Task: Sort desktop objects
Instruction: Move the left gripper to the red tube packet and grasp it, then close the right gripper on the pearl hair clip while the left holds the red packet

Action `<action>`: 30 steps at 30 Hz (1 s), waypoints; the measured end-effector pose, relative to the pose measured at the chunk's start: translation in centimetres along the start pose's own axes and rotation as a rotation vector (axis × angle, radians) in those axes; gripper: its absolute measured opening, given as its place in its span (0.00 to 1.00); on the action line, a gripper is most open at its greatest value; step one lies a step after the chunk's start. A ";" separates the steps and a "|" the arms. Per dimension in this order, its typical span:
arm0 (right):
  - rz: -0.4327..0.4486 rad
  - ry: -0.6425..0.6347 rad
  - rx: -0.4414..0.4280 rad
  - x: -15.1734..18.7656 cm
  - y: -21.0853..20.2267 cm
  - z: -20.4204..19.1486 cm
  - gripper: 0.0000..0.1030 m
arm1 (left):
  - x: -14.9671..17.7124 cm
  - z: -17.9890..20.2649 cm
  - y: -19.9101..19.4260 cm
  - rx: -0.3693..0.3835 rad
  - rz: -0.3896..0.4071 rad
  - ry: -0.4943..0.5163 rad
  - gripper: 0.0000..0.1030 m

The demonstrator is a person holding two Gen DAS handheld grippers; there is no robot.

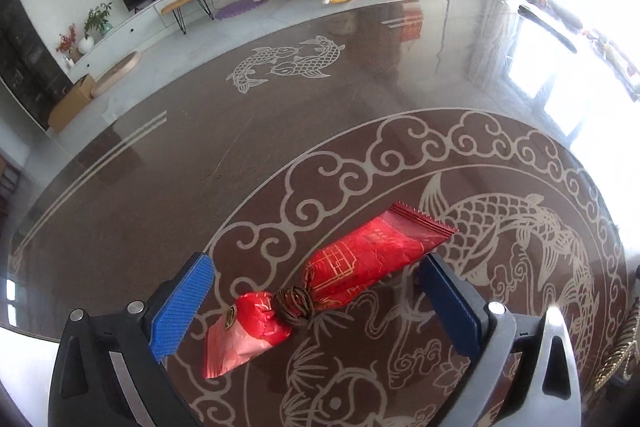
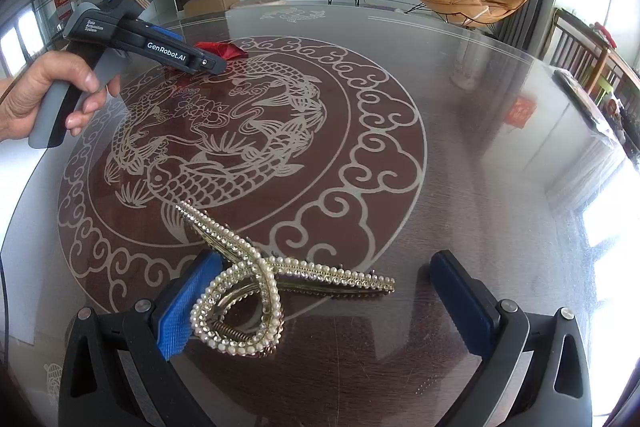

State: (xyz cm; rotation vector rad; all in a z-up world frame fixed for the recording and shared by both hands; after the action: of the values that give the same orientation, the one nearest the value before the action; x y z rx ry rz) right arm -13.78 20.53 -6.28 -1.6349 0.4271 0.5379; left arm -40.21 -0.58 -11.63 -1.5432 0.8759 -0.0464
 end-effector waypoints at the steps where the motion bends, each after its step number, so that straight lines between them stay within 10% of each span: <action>1: 0.000 0.000 0.000 0.0 0.0 0.0 1.00 | 0.0 -0.1 0.2 0.019 0.003 -0.022 1.00; 7: 0.000 0.000 -0.001 0.0 0.0 0.0 1.00 | 0.1 0.1 0.4 0.048 0.019 -0.093 0.97; 12: 0.000 0.000 0.000 0.0 0.0 0.0 1.00 | 0.3 1.5 -1.1 0.058 0.056 -0.098 0.25; 30: 0.000 0.000 0.000 0.0 0.0 0.0 1.00 | 18.3 8.2 -11.4 -0.074 0.063 -0.408 0.24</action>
State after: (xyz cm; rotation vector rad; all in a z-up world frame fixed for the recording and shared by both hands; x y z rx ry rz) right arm -13.81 20.54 -6.29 -1.6344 0.4275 0.5382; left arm -17.49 -4.63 -11.76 -1.5201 0.6046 0.3393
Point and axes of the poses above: each gripper's, at about its wrist camera, not at the fingertips, and y roughly the way its jaws point, z to its right, x to its underside, the point moved 7 cm from there along y, roughly the way its jaws point, and after that the axes turned 10 degrees about y, right-handed, at the moved point
